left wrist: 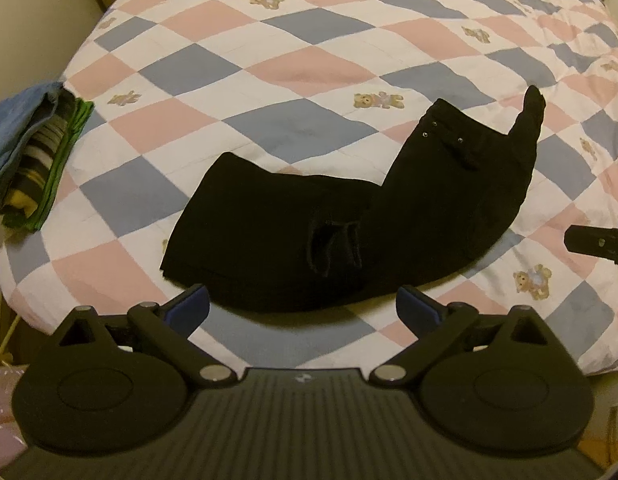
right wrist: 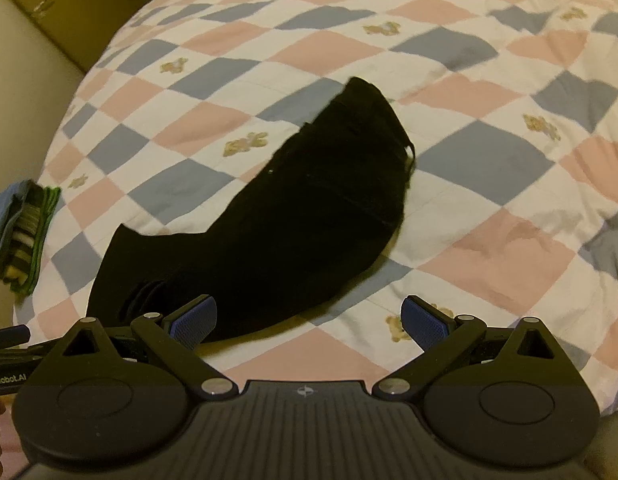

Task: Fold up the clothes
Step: 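Move both grippers toward the black jeans and grasp the waistband edges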

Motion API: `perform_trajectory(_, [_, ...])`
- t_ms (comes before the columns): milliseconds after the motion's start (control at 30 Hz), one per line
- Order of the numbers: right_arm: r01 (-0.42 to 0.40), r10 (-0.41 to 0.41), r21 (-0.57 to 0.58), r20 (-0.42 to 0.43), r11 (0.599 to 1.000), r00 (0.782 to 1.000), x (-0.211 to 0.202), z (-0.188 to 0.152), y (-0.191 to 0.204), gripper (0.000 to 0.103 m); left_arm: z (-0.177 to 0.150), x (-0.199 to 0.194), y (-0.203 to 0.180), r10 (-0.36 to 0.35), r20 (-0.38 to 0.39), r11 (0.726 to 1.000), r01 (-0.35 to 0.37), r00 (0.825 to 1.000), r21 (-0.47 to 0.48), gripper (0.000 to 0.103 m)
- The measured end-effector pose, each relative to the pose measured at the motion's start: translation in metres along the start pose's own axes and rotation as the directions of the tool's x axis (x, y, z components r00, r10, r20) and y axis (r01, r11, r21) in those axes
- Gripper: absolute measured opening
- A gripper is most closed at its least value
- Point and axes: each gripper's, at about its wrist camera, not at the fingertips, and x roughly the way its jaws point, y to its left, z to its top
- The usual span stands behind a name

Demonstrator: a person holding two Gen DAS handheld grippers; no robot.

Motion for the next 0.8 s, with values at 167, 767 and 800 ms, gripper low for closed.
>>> perform_trajectory(167, [0.031,-0.031,0.053,-0.013,0.998,0.999,0.011,0.009,0.0,0.101,0.025,0.03,-0.002,-0.028,-0.044,0.998,0.03,0.999,0.054,0.097])
perform_trajectory(767, [0.194,-0.193,0.21,-0.025,0.958,0.981,0.116,0.056,0.019,0.079,0.109,0.13,-0.01,-0.127,-0.145,0.931,0.168,0.981,0.323,0.084])
perform_trajectory(800, [0.189,-0.187,0.229,-0.03,0.955,0.982,0.116,0.05,0.014,0.068,0.111,0.137,-0.01,-0.138,-0.159,0.929,0.184,0.977,0.322,0.082])
